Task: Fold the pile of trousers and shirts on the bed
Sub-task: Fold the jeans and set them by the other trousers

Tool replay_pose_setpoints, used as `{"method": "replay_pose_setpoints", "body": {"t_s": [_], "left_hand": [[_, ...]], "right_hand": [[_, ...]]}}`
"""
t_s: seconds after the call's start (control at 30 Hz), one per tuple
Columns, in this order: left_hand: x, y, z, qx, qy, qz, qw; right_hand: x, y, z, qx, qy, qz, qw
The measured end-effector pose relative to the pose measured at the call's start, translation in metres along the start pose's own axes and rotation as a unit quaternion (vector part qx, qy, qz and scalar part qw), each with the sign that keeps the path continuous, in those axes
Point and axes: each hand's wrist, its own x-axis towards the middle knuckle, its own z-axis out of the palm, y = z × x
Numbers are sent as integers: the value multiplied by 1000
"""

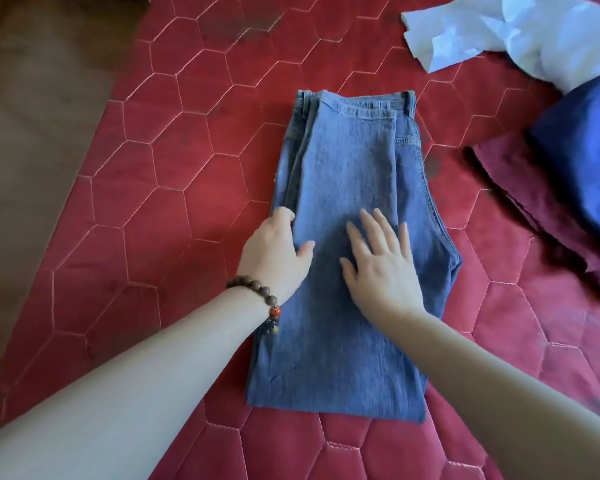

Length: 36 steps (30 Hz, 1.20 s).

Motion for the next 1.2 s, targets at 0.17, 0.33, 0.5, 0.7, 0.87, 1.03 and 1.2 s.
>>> {"method": "replay_pose_setpoints", "body": {"t_s": [0.17,0.33,0.5,0.7,0.87,1.03,1.2], "left_hand": [[-44,-15,6,-19,-48,-65,997],[-92,-31,10,-12,-26,-97,995],[-128,-44,9,-32,-27,-136,990],[-153,-50,7,-107,-32,-185,976],[-192,-56,11,-102,-45,-218,970],[-229,-45,7,-21,90,-72,993],[-219,-24,38,156,-32,235,959]], "right_hand": [[-55,-4,19,-41,-42,-8,998],[-109,-9,17,-16,-37,10,999],[-145,-12,14,39,11,46,998],[-161,-27,1,188,48,268,944],[-192,-27,3,232,-2,308,923],[-219,-35,-3,78,52,214,972],[-195,-53,7,58,-24,-58,996]]}}
